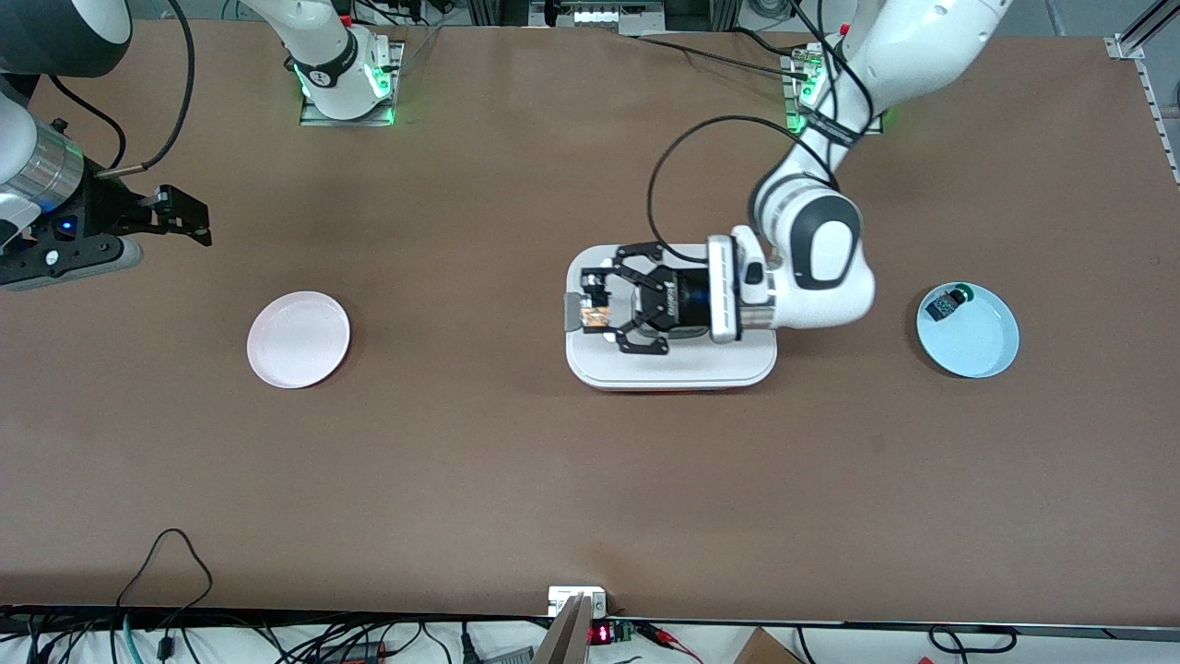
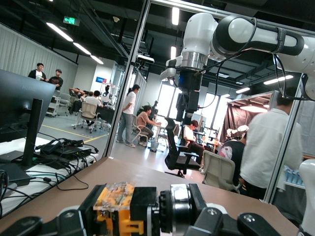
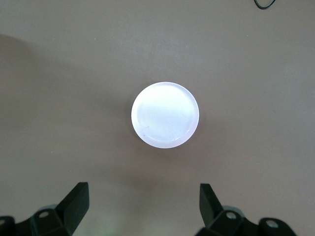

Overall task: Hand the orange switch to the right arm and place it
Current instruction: 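Lift the orange switch and carry it over the white box, then turn the switch with the left gripper while the right gripper approaches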

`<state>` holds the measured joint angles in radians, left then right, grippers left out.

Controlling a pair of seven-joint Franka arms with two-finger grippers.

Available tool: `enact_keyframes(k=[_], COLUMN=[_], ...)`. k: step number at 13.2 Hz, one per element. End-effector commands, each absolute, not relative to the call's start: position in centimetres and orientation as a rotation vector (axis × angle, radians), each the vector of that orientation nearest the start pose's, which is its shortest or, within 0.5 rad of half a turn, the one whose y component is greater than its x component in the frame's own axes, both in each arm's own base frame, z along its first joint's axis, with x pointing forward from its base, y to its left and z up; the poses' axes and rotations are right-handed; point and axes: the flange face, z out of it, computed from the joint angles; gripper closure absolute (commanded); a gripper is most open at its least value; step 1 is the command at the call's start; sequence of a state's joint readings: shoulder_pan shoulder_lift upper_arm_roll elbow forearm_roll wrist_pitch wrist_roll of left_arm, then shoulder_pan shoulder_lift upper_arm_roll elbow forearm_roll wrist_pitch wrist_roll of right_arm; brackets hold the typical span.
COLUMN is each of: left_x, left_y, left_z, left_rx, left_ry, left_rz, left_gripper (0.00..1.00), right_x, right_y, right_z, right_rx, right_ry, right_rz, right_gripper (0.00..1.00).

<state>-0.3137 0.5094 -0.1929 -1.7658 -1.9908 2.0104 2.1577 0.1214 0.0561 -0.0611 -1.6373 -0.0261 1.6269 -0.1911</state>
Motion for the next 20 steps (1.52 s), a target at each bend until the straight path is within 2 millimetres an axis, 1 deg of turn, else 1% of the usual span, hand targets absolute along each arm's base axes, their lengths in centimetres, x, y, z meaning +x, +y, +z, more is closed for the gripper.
enact_keyframes(k=[1,2,5,8,9,10,11,12,13,14,15,17,18,19,20], left_x=[55.1,54.6,54.8,54.9,54.9,54.9,54.9,54.9,54.9,55.0,55.0,55.0,55.0,55.0,55.0], left_y=[-39.0,-39.9,-39.8,-39.8,-39.7,-39.7,-39.7,-39.8,-39.7,-39.7,-39.7,-39.7,-39.7,-39.7,-39.7], left_z=[32.4,32.5,32.5,32.6,32.7,32.7,32.6,32.6,32.6,32.5,32.6,32.5,32.5,32.4,32.4], left_rx=[1.335,1.331,1.342,1.341,1.34,1.34,1.342,1.34,1.342,1.344,1.343,1.344,1.344,1.345,1.345], left_ry=[-0.879,-0.859,-0.857,-0.855,-0.855,-0.855,-0.854,-0.854,-0.853,-0.853,-0.852,-0.853,-0.852,-0.852,-0.851], left_rz=[1.254,1.257,1.262,1.262,1.264,1.264,1.263,1.262,1.262,1.262,1.262,1.262,1.261,1.261,1.26], left_gripper=[0.84,0.84,0.84,0.84,0.84,0.84,0.84,0.84,0.84,0.84,0.84,0.84,0.84,0.84,0.84], right_x=[57.3,57.2,57.3,57.4,57.4,57.3,57.9,59.1,59.9,61.0,61.7,62.6,62.9,63.0,63.3], right_y=[3.4,3.7,3.9,4.3,4.7,5.5,6.3,7.0,8.1,9.7,11.7,15.4,17.3,19.2,20.9], right_z=[57.2,57.2,57.1,56.7,56.7,56.9,56.1,53.8,52.2,50.0,48.2,46.5,45.7,45.4,44.4], right_rx=[-3.141,-3.141,-3.139,-3.065,-3.005,-2.898,-2.761,-2.634,-2.51,-2.373,-2.227,-2.015,-1.932,-1.859,-1.807], right_ry=[-0.381,-0.388,-0.392,-0.415,-0.447,-0.431,-0.37,-0.298,-0.222,-0.102,-0.021,0.039,0.062,0.077,0.116], right_rz=[0.099,0.099,0.099,0.102,0.091,0.082,0.089,0.131,0.161,0.222,0.275,0.317,0.33,0.337,0.329], right_gripper=[0.0,0.0,0.0,0.0,0.0,0.0,0.0,0.0,0.0,0.0,0.0,0.0,0.0,0.0,0.0])
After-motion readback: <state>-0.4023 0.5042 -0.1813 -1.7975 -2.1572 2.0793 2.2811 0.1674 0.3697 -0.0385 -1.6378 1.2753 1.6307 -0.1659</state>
